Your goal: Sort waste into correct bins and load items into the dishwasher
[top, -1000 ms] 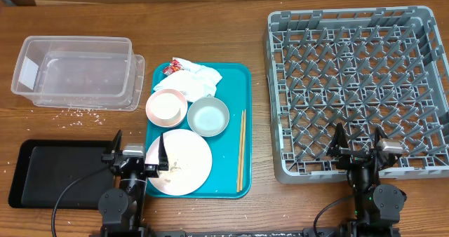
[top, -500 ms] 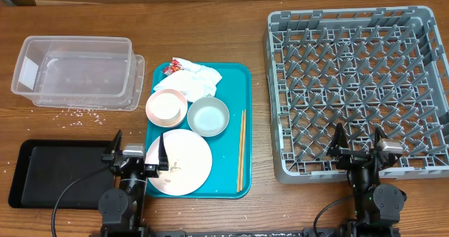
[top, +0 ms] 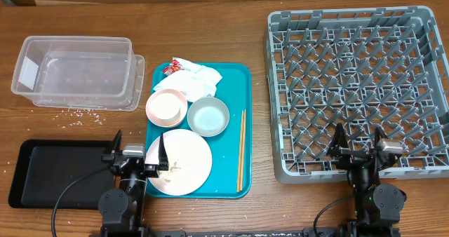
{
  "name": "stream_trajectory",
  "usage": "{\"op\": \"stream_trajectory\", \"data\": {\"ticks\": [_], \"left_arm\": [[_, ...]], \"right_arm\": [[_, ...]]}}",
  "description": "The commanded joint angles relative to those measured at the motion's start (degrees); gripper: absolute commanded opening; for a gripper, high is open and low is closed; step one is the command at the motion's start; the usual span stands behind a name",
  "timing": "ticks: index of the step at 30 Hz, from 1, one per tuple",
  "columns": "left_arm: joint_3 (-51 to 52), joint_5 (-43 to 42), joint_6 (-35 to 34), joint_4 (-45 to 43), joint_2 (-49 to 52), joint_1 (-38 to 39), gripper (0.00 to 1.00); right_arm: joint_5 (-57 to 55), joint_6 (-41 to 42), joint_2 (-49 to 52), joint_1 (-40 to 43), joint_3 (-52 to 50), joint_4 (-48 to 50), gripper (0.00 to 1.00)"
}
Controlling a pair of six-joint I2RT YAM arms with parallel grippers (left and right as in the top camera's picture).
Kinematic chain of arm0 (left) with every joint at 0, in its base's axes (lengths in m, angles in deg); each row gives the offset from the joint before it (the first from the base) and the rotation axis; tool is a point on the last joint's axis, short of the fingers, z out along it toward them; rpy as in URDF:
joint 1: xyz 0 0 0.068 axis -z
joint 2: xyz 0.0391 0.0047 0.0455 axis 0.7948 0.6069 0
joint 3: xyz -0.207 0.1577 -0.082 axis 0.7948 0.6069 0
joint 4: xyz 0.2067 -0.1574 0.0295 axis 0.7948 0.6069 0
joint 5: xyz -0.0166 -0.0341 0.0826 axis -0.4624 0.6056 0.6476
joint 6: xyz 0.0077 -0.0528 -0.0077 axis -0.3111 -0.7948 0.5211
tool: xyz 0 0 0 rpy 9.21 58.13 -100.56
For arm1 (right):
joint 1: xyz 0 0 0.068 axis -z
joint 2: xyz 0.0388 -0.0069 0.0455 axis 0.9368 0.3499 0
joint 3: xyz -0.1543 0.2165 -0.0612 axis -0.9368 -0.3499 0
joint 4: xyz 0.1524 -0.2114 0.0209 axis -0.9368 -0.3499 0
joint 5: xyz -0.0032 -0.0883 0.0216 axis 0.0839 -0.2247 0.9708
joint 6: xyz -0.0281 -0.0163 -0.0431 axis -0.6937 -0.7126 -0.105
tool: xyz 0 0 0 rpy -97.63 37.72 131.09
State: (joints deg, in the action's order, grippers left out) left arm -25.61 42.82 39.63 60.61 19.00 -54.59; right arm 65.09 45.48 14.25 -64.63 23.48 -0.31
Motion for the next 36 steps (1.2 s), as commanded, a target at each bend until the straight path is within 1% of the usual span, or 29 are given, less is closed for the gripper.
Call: {"op": "stream_trajectory", "data": {"ticks": [1, 19, 21, 22, 23, 24, 27, 28, 29, 30, 31, 33, 34, 35, 36], "left_arm": [[0.24, 0.17, 0.07, 0.13, -0.72, 0.28, 1.0], [0.22, 0.17, 0.07, 0.15, -0.7, 0.28, 1.0], [0.22, 0.57, 0.28, -1.07, -0.7, 0.22, 1.0], [0.2, -0.94, -1.03, -2.71, -0.7, 0.22, 1.0], [0.2, -4.13, -3.76, -3.91, -0.7, 0.28, 1.0], [0.2, -11.96, -10.05, -4.79, -0.7, 0.39, 1.0], [0.2, -30.75, -22.6, -5.18, -0.7, 0.5, 1.0], [0.2, -38.56, -29.2, -6.82, -0.7, 0.48, 1.0], [0.2, -43.8, -35.3, -8.9, -0.7, 0.48, 1.0], [0.2, -45.97, -40.57, -14.43, -0.7, 0.48, 1.0], [0.2, -47.19, -42.84, -19.54, -0.7, 0.48, 1.0], [0.07, -47.93, -45.66, -30.32, -0.7, 0.48, 1.0], [-0.31, -47.23, -46.6, -33.66, -0.68, 0.46, 1.0], [-2.43, -44.17, -48.65, -34.05, -0.61, 0.31, 1.0], [-4.2, -43.15, -48.61, -31.3, -0.44, 0.17, 1.0]], "right_arm": [[-0.5, -0.22, -0.57, 0.35, -0.59, 0.35, 1.0], [-0.48, -0.22, -0.57, 0.35, -0.59, 0.35, 1.0], [-0.48, -0.22, -0.57, 0.35, -0.59, 0.35, 1.0], [-0.5, -0.24, -0.57, 0.35, -0.59, 0.35, 1.0], [-0.5, -0.24, -0.57, 0.35, -0.59, 0.35, 1.0], [-0.48, -0.22, -0.57, 0.35, -0.59, 0.35, 1.0], [-0.5, -0.22, -0.57, 0.35, -0.59, 0.35, 1.0], [-0.5, -0.24, -0.57, 0.35, -0.59, 0.35, 1.0], [-0.5, -0.22, -0.57, 0.35, -0.59, 0.35, 1.0], [-0.5, -0.22, -0.57, 0.35, -0.59, 0.35, 1.0], [-0.5, -0.22, -0.57, 0.35, -0.59, 0.35, 1.0], [-0.5, -0.22, -0.57, 0.35, -0.59, 0.35, 1.0], [-0.5, -0.22, -0.57, 0.35, -0.59, 0.35, 1.0], [-0.5, -0.22, -0.57, 0.35, -0.59, 0.35, 1.0], [-0.5, -0.24, -0.57, 0.35, -0.59, 0.35, 1.0]]}}
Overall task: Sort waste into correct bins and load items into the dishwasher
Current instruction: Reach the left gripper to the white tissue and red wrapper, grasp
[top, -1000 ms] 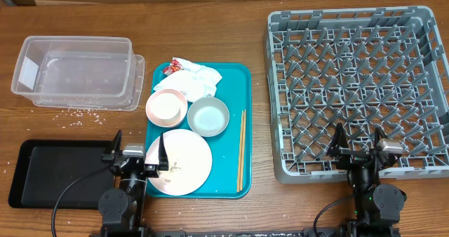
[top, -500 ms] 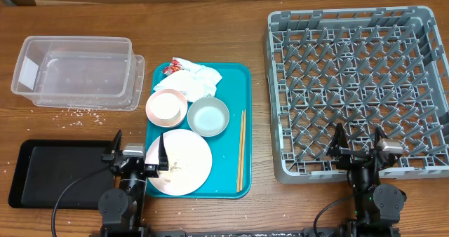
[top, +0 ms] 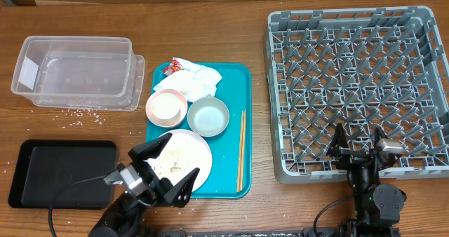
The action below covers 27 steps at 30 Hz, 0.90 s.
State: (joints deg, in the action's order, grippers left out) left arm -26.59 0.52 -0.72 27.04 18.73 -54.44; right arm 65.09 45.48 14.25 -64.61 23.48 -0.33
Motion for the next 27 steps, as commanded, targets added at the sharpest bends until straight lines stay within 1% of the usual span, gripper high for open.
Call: {"op": "stream_trajectory", "data": {"ticks": [1, 3, 4, 9, 14, 17, 19, 20, 21, 22, 24, 25, 27], "left_arm": [[-5.01, -0.35, -8.09, 5.49, 0.15, -0.17, 1.0], [-9.4, -0.37, -6.45, 13.25, 1.81, -0.59, 1.0], [-12.26, -1.66, -4.2, 17.09, 3.43, -0.68, 1.0], [-24.46, -8.63, 6.8, 23.15, 14.78, -0.81, 1.0], [-38.16, -9.22, 15.58, 29.94, 29.11, -0.81, 1.0], [-47.12, -8.96, 20.94, 36.13, 38.03, -0.81, 1.0], [-54.23, -6.34, 24.3, 43.08, 44.17, -0.81, 1.0], [-57.59, -3.02, 26.69, 47.65, 46.84, -0.81, 1.0], [-60.26, 0.92, 28.72, 51.76, 48.76, -0.76, 1.0], [-65.26, 9.05, 31.1, 59.45, 52.04, -0.74, 1.0], [-70.49, 15.5, 32.33, 66.53, 55.25, -0.74, 1.0], [-73.29, 16.72, 32.28, 69.37, 56.98, -0.74, 1.0], [-75.36, 15.67, 31.45, 70.25, 58.34, -0.79, 1.0]], "right_arm": [[-0.48, -0.22, -0.57, 0.33, -0.59, 0.37, 1.0], [-0.5, -0.22, -0.57, 0.33, -0.59, 0.37, 1.0], [-0.5, -0.22, -0.57, 0.33, -0.59, 0.37, 1.0], [-0.5, -0.24, -0.57, 0.33, -0.59, 0.37, 1.0], [-0.5, -0.22, -0.57, 0.33, -0.59, 0.37, 1.0], [-0.5, -0.24, -0.57, 0.33, -0.59, 0.37, 1.0], [-0.48, -0.22, -0.57, 0.33, -0.59, 0.37, 1.0], [-0.5, -0.22, -0.57, 0.33, -0.59, 0.37, 1.0], [-0.5, -0.24, -0.57, 0.33, -0.59, 0.37, 1.0], [-0.5, -0.24, -0.57, 0.33, -0.59, 0.37, 1.0], [-0.5, -0.24, -0.57, 0.33, -0.59, 0.37, 1.0], [-0.5, -0.22, -0.57, 0.33, -0.59, 0.37, 1.0], [-0.48, -0.22, -0.57, 0.33, -0.59, 0.37, 1.0]]}}
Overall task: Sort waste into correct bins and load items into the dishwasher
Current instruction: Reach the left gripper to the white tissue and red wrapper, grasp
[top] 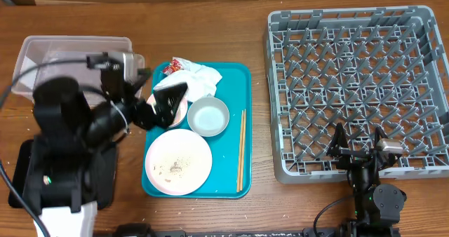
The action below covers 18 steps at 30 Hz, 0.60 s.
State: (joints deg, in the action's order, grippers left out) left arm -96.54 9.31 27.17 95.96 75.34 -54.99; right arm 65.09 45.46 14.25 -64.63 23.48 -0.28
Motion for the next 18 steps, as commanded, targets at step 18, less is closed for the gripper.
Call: {"op": "stream_trajectory", "data": {"ticks": [18], "left_arm": [[-38.95, 23.65, 9.2, 31.06, 29.14, 12.33, 1.0]], "right_arm": [[-0.5, -0.2, -0.57, 0.35, -0.59, 0.33, 1.0]]}}
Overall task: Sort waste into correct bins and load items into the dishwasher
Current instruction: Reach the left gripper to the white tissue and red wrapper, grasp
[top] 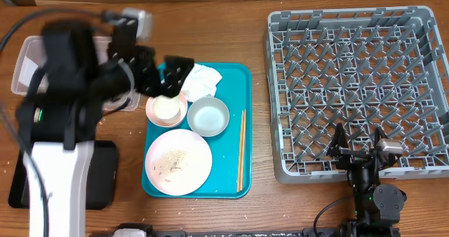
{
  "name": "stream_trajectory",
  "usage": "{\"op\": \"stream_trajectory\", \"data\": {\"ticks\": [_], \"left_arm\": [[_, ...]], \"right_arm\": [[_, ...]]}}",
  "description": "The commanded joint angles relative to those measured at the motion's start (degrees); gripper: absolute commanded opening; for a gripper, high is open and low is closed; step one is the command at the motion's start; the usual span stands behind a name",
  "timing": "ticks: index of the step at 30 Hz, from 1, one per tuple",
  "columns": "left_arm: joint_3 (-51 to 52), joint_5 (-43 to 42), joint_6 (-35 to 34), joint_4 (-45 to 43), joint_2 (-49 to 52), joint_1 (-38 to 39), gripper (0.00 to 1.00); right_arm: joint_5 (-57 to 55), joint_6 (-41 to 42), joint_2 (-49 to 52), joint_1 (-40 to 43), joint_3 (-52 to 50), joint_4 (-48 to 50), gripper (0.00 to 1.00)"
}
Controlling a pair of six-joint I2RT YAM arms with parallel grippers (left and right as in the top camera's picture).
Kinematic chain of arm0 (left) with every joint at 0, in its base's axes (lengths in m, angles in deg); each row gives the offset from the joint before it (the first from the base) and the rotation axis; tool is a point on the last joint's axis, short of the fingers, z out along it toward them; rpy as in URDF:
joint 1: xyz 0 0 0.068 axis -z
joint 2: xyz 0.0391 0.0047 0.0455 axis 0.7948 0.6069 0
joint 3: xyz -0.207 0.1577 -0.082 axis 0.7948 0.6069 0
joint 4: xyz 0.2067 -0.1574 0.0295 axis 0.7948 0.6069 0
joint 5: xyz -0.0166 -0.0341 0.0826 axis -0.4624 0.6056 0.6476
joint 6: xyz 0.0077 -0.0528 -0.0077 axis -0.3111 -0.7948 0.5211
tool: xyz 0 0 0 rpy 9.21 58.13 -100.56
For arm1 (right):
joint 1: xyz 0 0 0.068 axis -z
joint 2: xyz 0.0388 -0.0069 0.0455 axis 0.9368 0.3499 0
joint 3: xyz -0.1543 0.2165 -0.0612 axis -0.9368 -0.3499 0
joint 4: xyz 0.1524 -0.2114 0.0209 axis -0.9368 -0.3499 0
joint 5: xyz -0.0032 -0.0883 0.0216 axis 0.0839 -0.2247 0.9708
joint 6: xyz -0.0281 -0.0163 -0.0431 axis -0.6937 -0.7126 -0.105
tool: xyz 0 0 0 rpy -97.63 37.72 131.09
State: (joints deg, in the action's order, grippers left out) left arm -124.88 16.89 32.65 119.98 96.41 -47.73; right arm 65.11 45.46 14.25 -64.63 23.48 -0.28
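A teal tray (243,90) carries a white plate with crumbs (177,162), a pink bowl (166,111), a pale grey bowl (208,116), wooden chopsticks (242,149) and a crumpled white napkin (205,79). My left gripper (174,74) hangs open over the tray's far left corner, between the napkin and the pink bowl, with nothing visibly held. It hides whatever lies under it. My right gripper (358,140) rests open at the front edge of the grey dish rack (358,69).
A clear plastic bin (28,69) stands at the far left, largely covered by my raised left arm. A black tray (105,177) lies at the front left, partly under the arm. Scattered grains lie on the wood near the bin.
My left gripper has moved away from the pink bowl's near side toward the tray's far left corner, beside the napkin. The arm now covers more of the clear bin. The right arm is unchanged.
My left gripper first rested low at the table's front, beside the plate. Then it stood raised and open over the plate's near edge, then by the pink bowl, and now over the tray's far left corner. Everything on the tray has stayed in place, and the right arm never moved.
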Motion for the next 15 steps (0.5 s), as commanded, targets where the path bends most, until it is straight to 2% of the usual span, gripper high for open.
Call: {"op": "stream_trajectory", "data": {"ticks": [1, 6, 15], "left_arm": [[-13.35, 19.8, 3.69, 9.09, 10.56, 6.6, 1.0], [-16.41, 22.14, 3.65, 8.39, 19.74, 11.85, 1.0], [-16.41, 25.92, 3.41, 4.46, 31.95, 12.28, 1.0]], "right_arm": [[-0.52, -0.22, -0.57, 0.35, -0.59, 0.33, 1.0], [-0.52, -0.2, -0.57, 0.35, -0.59, 0.33, 1.0], [-0.52, -0.2, -0.57, 0.35, -0.59, 0.33, 1.0]]}}
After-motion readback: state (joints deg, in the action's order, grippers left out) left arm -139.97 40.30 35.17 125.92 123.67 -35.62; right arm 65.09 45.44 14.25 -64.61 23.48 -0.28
